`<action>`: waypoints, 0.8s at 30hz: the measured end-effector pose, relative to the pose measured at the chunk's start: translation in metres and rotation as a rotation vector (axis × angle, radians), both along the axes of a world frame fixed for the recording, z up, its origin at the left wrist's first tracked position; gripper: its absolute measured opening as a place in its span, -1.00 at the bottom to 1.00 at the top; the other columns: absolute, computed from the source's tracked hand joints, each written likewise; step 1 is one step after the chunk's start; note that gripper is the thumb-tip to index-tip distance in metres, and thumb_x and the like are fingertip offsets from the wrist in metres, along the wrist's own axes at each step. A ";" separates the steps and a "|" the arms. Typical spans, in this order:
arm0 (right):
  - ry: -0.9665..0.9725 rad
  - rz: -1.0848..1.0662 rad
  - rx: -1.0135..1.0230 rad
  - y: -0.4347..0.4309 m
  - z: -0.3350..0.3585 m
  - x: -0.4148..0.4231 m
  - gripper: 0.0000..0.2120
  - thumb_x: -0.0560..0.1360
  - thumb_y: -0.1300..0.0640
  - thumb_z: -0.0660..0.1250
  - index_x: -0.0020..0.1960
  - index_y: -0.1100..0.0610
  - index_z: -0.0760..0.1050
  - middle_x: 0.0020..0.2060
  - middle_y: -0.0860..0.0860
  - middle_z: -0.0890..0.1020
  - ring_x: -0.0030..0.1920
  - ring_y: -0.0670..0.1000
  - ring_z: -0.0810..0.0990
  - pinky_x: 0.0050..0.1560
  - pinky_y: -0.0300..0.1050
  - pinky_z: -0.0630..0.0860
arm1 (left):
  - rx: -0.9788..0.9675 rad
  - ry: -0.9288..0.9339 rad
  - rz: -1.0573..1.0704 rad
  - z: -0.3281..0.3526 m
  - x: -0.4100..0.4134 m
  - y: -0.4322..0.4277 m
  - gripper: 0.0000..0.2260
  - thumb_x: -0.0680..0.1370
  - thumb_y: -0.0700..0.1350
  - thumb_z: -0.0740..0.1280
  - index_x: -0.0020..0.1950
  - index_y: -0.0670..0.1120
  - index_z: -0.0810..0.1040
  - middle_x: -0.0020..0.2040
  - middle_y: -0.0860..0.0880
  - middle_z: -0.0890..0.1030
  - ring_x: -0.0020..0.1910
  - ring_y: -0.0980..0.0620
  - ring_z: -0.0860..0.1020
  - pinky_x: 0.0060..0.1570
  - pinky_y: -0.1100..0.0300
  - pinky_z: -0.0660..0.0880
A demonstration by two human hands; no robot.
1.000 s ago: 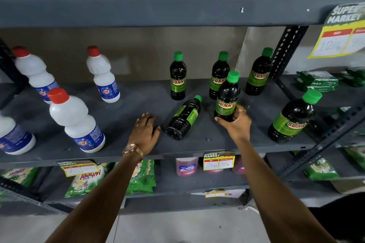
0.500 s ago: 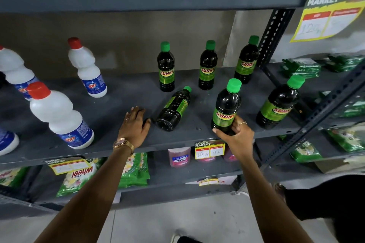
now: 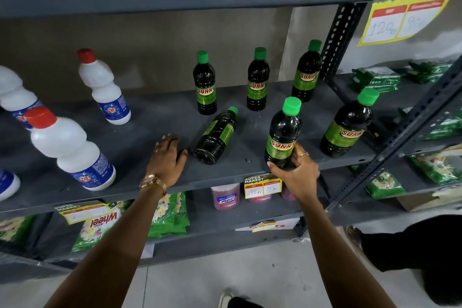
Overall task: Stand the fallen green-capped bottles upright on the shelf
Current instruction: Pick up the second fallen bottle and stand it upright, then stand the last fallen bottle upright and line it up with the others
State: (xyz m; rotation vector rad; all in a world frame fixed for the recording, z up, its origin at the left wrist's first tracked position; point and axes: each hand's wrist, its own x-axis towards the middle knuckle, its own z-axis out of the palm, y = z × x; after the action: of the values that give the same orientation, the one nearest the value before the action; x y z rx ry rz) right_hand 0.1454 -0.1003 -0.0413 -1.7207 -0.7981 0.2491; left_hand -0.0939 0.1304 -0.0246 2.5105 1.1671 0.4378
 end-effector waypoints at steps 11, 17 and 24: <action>0.010 -0.213 0.072 -0.024 0.000 -0.040 -0.05 0.27 -0.08 0.57 0.50 0.14 0.18 0.27 -0.10 0.45 0.22 -0.29 0.43 0.16 -0.49 0.34 | -0.004 0.018 -0.040 0.000 0.000 0.002 -0.57 0.61 -0.02 0.18 0.44 -0.15 0.30 0.52 -0.18 0.25 0.53 -0.15 0.14 0.51 -0.03 0.08; -0.058 0.234 -0.070 0.023 0.022 -0.142 -0.54 0.41 -0.36 0.28 0.09 -0.03 0.45 -0.02 -0.10 0.52 0.01 -0.12 0.51 -0.02 -0.09 0.52 | -0.011 -0.038 -0.063 0.015 -0.040 0.028 -0.59 0.61 -0.06 0.19 0.45 -0.12 0.30 0.52 -0.13 0.26 0.53 -0.06 0.16 0.51 0.01 0.11; 0.379 0.099 -0.573 0.123 0.080 -0.076 -0.20 0.26 -0.53 0.26 0.03 0.20 0.44 -0.12 0.11 0.59 -0.23 0.05 0.65 -0.27 -0.08 0.65 | -0.038 -0.002 -0.088 0.003 -0.022 0.011 -0.55 0.62 -0.03 0.15 0.49 -0.14 0.22 0.53 -0.13 0.22 0.54 -0.06 0.12 0.50 0.11 0.03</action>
State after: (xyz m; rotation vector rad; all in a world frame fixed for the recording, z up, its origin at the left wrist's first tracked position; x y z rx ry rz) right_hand 0.0693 0.0227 0.0386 -2.0718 -0.5561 0.9142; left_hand -0.1164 0.1418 -0.0220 2.5166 1.0493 0.3920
